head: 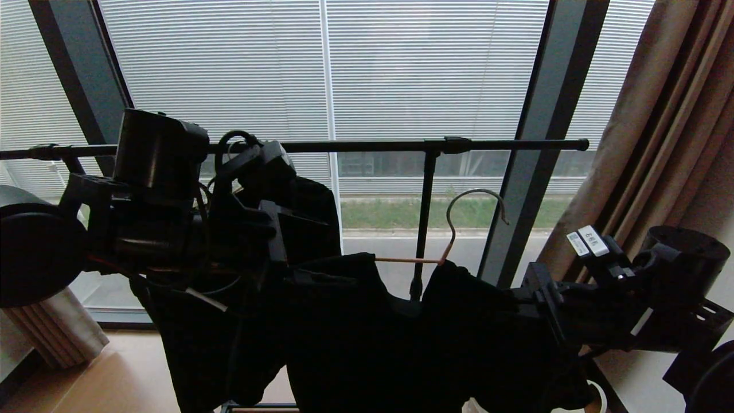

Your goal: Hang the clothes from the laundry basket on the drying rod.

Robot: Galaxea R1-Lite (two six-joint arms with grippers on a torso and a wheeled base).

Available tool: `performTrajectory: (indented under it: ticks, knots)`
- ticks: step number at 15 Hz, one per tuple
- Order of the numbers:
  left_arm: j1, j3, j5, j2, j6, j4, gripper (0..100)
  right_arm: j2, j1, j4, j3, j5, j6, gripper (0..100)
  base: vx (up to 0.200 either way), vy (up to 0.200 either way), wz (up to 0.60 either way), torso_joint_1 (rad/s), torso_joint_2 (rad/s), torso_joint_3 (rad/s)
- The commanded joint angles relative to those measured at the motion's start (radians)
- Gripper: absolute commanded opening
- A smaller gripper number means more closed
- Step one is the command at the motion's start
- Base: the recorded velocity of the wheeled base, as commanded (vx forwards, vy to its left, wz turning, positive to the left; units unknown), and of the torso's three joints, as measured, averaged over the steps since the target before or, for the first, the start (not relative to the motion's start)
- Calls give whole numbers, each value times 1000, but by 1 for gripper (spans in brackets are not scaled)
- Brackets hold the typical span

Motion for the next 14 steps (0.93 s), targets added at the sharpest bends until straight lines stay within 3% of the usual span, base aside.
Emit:
performTrajectory:
  ticks: [1, 3, 4, 14]
  knots:
    - [-15, 8, 0, 32, 8, -1, 100, -5, 3, 0, 3, 4, 0, 0, 0, 0, 0, 0, 0, 0]
    - [-18, 10, 0, 37, 8, -1, 100, -6, 3, -2, 8, 4, 0, 0, 0, 0, 0, 0, 0, 0]
    - [-18, 11, 6, 45, 7, -1, 0, -3, 3, -20, 11, 4, 0, 0, 0, 0, 0, 0, 0, 0]
    - [-10, 53, 7, 11, 13, -10, 0, 0, 3, -37, 10, 2, 1, 0, 0, 0, 0, 0, 0, 0]
